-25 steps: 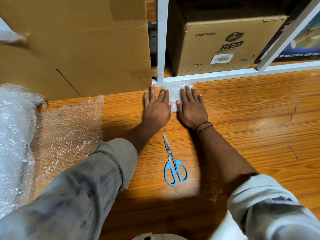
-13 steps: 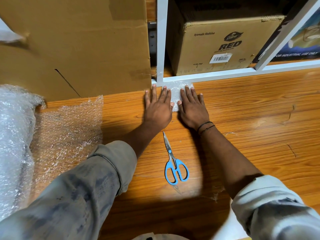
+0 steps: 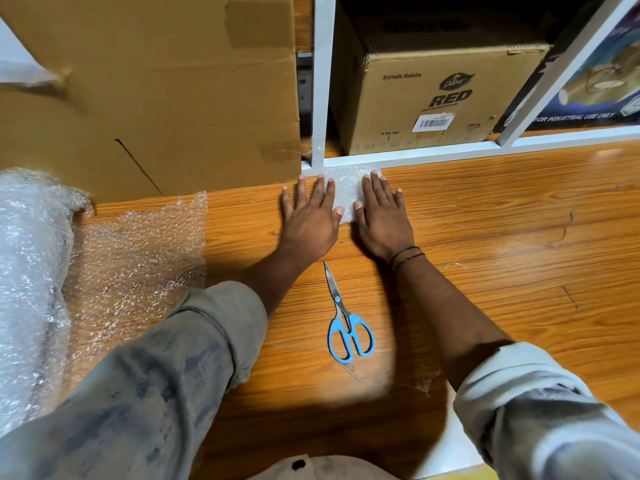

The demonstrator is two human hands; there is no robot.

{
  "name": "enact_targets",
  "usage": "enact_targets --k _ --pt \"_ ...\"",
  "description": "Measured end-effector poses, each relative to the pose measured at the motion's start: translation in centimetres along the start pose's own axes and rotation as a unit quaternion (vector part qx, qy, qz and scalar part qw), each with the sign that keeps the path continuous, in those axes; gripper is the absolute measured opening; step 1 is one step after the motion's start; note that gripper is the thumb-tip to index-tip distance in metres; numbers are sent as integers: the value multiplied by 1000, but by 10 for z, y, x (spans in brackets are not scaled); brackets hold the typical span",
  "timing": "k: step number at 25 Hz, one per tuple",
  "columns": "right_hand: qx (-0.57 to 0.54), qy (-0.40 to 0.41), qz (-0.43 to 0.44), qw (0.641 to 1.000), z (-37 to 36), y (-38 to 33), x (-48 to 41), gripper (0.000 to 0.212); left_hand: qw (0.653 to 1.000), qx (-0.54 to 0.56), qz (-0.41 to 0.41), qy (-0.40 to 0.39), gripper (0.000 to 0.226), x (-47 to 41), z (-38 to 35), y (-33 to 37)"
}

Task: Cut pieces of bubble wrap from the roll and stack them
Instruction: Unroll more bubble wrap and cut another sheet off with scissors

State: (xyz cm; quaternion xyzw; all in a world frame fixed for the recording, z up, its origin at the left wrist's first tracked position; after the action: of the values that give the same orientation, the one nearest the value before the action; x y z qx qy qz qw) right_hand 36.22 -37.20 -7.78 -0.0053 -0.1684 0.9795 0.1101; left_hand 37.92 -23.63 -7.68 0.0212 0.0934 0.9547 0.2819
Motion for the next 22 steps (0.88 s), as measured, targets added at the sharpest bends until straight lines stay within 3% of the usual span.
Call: enact_targets --k 4,16,22 --pt "-32 51 15 998 14 -13 37 62 999 14 29 20 67 38 15 -12" --pt "-85 -5 136 987 -19 -147 128 60 985 36 162 55 62 191 58 -83" --pt "-103 -39 156 982 -52 -218 173 63 977 19 204 58 63 276 68 -137"
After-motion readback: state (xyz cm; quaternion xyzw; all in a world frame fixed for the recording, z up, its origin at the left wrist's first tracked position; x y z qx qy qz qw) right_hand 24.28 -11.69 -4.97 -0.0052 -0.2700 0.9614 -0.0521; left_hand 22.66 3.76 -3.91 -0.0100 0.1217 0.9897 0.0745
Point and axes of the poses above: each hand's wrist, its own x-axis away from the middle knuckle, its own z-axis out of the back of the hand, y = z × x, the point moved 10 cm from there along -x, towards the middle knuckle, and after that the axes turned 12 degrees about -z, right-handed, at the moved point
